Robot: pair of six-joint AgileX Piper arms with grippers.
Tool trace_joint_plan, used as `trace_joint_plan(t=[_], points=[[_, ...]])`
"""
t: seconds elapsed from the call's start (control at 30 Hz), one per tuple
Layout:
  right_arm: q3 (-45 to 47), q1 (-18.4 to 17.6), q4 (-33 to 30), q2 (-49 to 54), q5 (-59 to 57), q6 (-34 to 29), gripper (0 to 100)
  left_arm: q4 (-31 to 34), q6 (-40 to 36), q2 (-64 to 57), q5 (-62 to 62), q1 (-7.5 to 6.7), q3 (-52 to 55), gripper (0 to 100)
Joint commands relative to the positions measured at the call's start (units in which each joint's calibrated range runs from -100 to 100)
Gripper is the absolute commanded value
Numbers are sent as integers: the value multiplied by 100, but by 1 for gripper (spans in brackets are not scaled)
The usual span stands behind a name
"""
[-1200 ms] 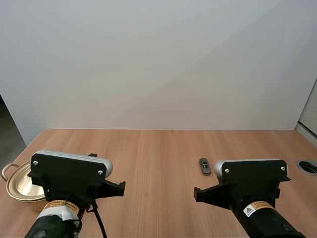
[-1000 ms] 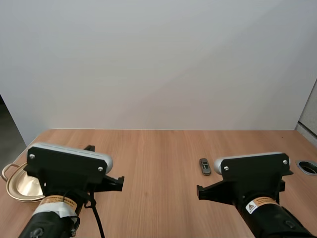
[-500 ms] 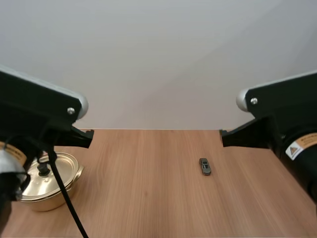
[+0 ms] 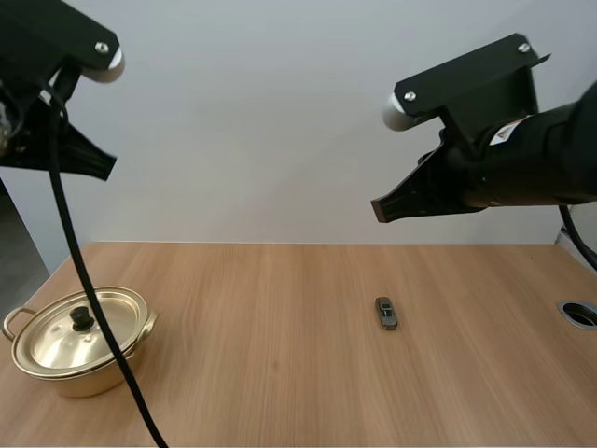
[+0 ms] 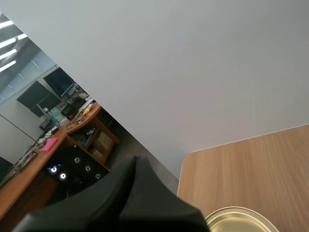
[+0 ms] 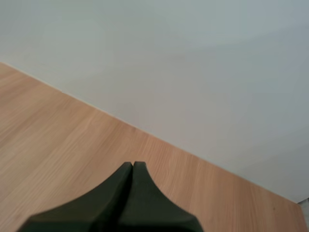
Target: Open the pot, put the car inside, and close it
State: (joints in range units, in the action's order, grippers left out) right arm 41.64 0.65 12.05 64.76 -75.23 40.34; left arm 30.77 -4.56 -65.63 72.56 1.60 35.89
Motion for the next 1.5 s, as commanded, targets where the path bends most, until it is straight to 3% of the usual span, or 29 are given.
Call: trace_joint_plan(t=[0.0, 0.3, 0.4, 0.53, 0.63, 0.67, 0.7, 0.73, 0.77, 0.83, 1.2, 1.47], points=[[-8, -3, 9, -689, -2, 248, 0, -992, 111, 1835, -95, 370, -310, 0], [-8, -3, -117, -689, -69, 765, 0, -2375, 726, 3761, 64, 1168, -310, 0], [-8, -3, -105, -689, -69, 936, 0, -2387, 726, 4007, 368, 1292, -310, 0], [-8, -3, 96, -689, 63, 1066, 0, -2407, 726, 4023, 781, 1309, -310, 5], [-8, -3, 300, -689, 80, 1145, 0, -2385, 735, 4023, 1055, 1309, -310, 26], [-8, -3, 354, -689, 80, 1148, 0, -2367, 735, 4023, 1181, 1309, -310, 45], [-8, -3, 404, -689, 80, 1157, 0, -2367, 726, 4023, 1224, 1309, -310, 54], [5, -3, 501, -689, 80, 1208, 0, -2367, 700, 4023, 1346, 1309, -310, 75], [5, -3, 544, -689, 80, 1223, 0, -2355, 661, 4023, 1430, 1309, -310, 88], [16, -3, 585, -689, 64, 1223, 0, -2322, 649, 4027, 1596, 1309, -310, 99], [16, -3, 575, -689, -372, 1223, 0, -2279, 736, 4718, 2274, 1347, -310, 99], [16, -3, 564, -689, -554, 1223, 0, -2303, 904, 5327, 2123, 1696, -310, 98]])
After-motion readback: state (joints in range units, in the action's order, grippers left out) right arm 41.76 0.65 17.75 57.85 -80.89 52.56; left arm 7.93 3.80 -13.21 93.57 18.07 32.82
